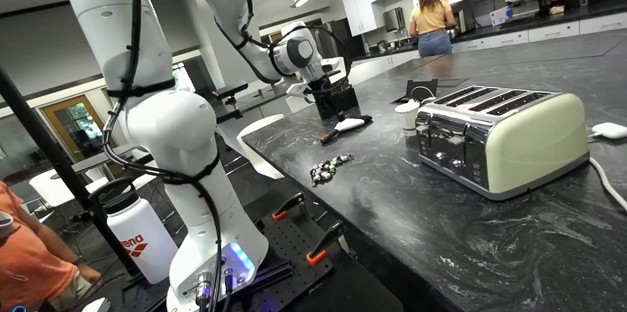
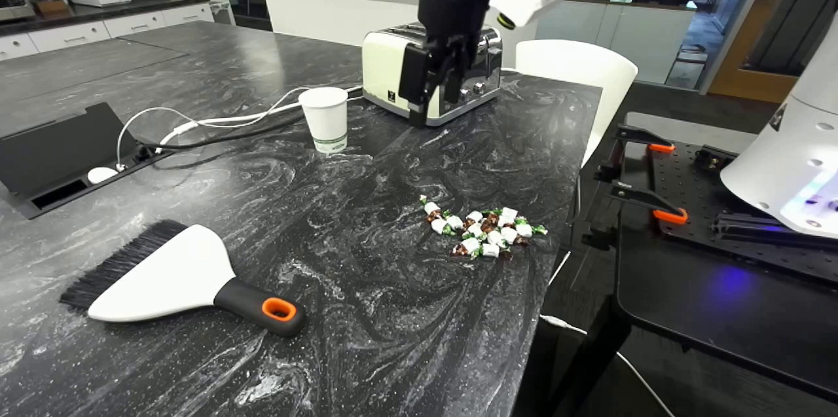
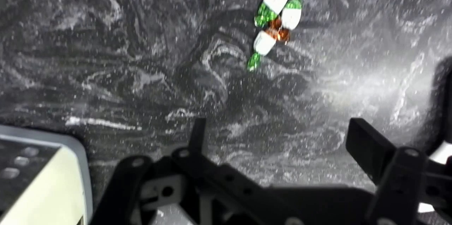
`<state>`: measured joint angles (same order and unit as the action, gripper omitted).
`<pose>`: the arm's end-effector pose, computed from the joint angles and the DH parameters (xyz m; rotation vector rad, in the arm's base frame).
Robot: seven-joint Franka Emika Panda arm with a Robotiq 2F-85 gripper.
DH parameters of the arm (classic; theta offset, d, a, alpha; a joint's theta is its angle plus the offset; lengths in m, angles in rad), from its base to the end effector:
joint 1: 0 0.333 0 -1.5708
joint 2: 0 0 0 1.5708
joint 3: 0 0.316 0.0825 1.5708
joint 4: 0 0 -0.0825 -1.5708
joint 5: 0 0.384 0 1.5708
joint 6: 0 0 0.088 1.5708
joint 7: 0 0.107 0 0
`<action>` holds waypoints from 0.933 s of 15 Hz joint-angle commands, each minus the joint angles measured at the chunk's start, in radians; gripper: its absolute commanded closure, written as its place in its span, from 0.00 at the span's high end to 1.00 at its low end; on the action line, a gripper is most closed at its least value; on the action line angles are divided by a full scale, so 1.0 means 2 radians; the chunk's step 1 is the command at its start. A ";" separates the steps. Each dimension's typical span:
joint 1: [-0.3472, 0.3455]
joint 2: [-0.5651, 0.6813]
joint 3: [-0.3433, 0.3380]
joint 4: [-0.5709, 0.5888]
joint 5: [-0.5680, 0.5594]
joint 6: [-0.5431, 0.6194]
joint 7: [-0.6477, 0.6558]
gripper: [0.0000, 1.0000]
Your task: Put three of the sweets on the counter in the cup
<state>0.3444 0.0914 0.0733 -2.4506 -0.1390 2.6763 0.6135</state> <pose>0.4525 0.2058 0.2754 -3.1199 0.1194 -0.2325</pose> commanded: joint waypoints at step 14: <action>0.000 0.079 0.001 -0.014 -0.047 0.056 0.073 1.00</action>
<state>0.3200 0.1887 0.1083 -2.4993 -0.1595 2.7299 0.6764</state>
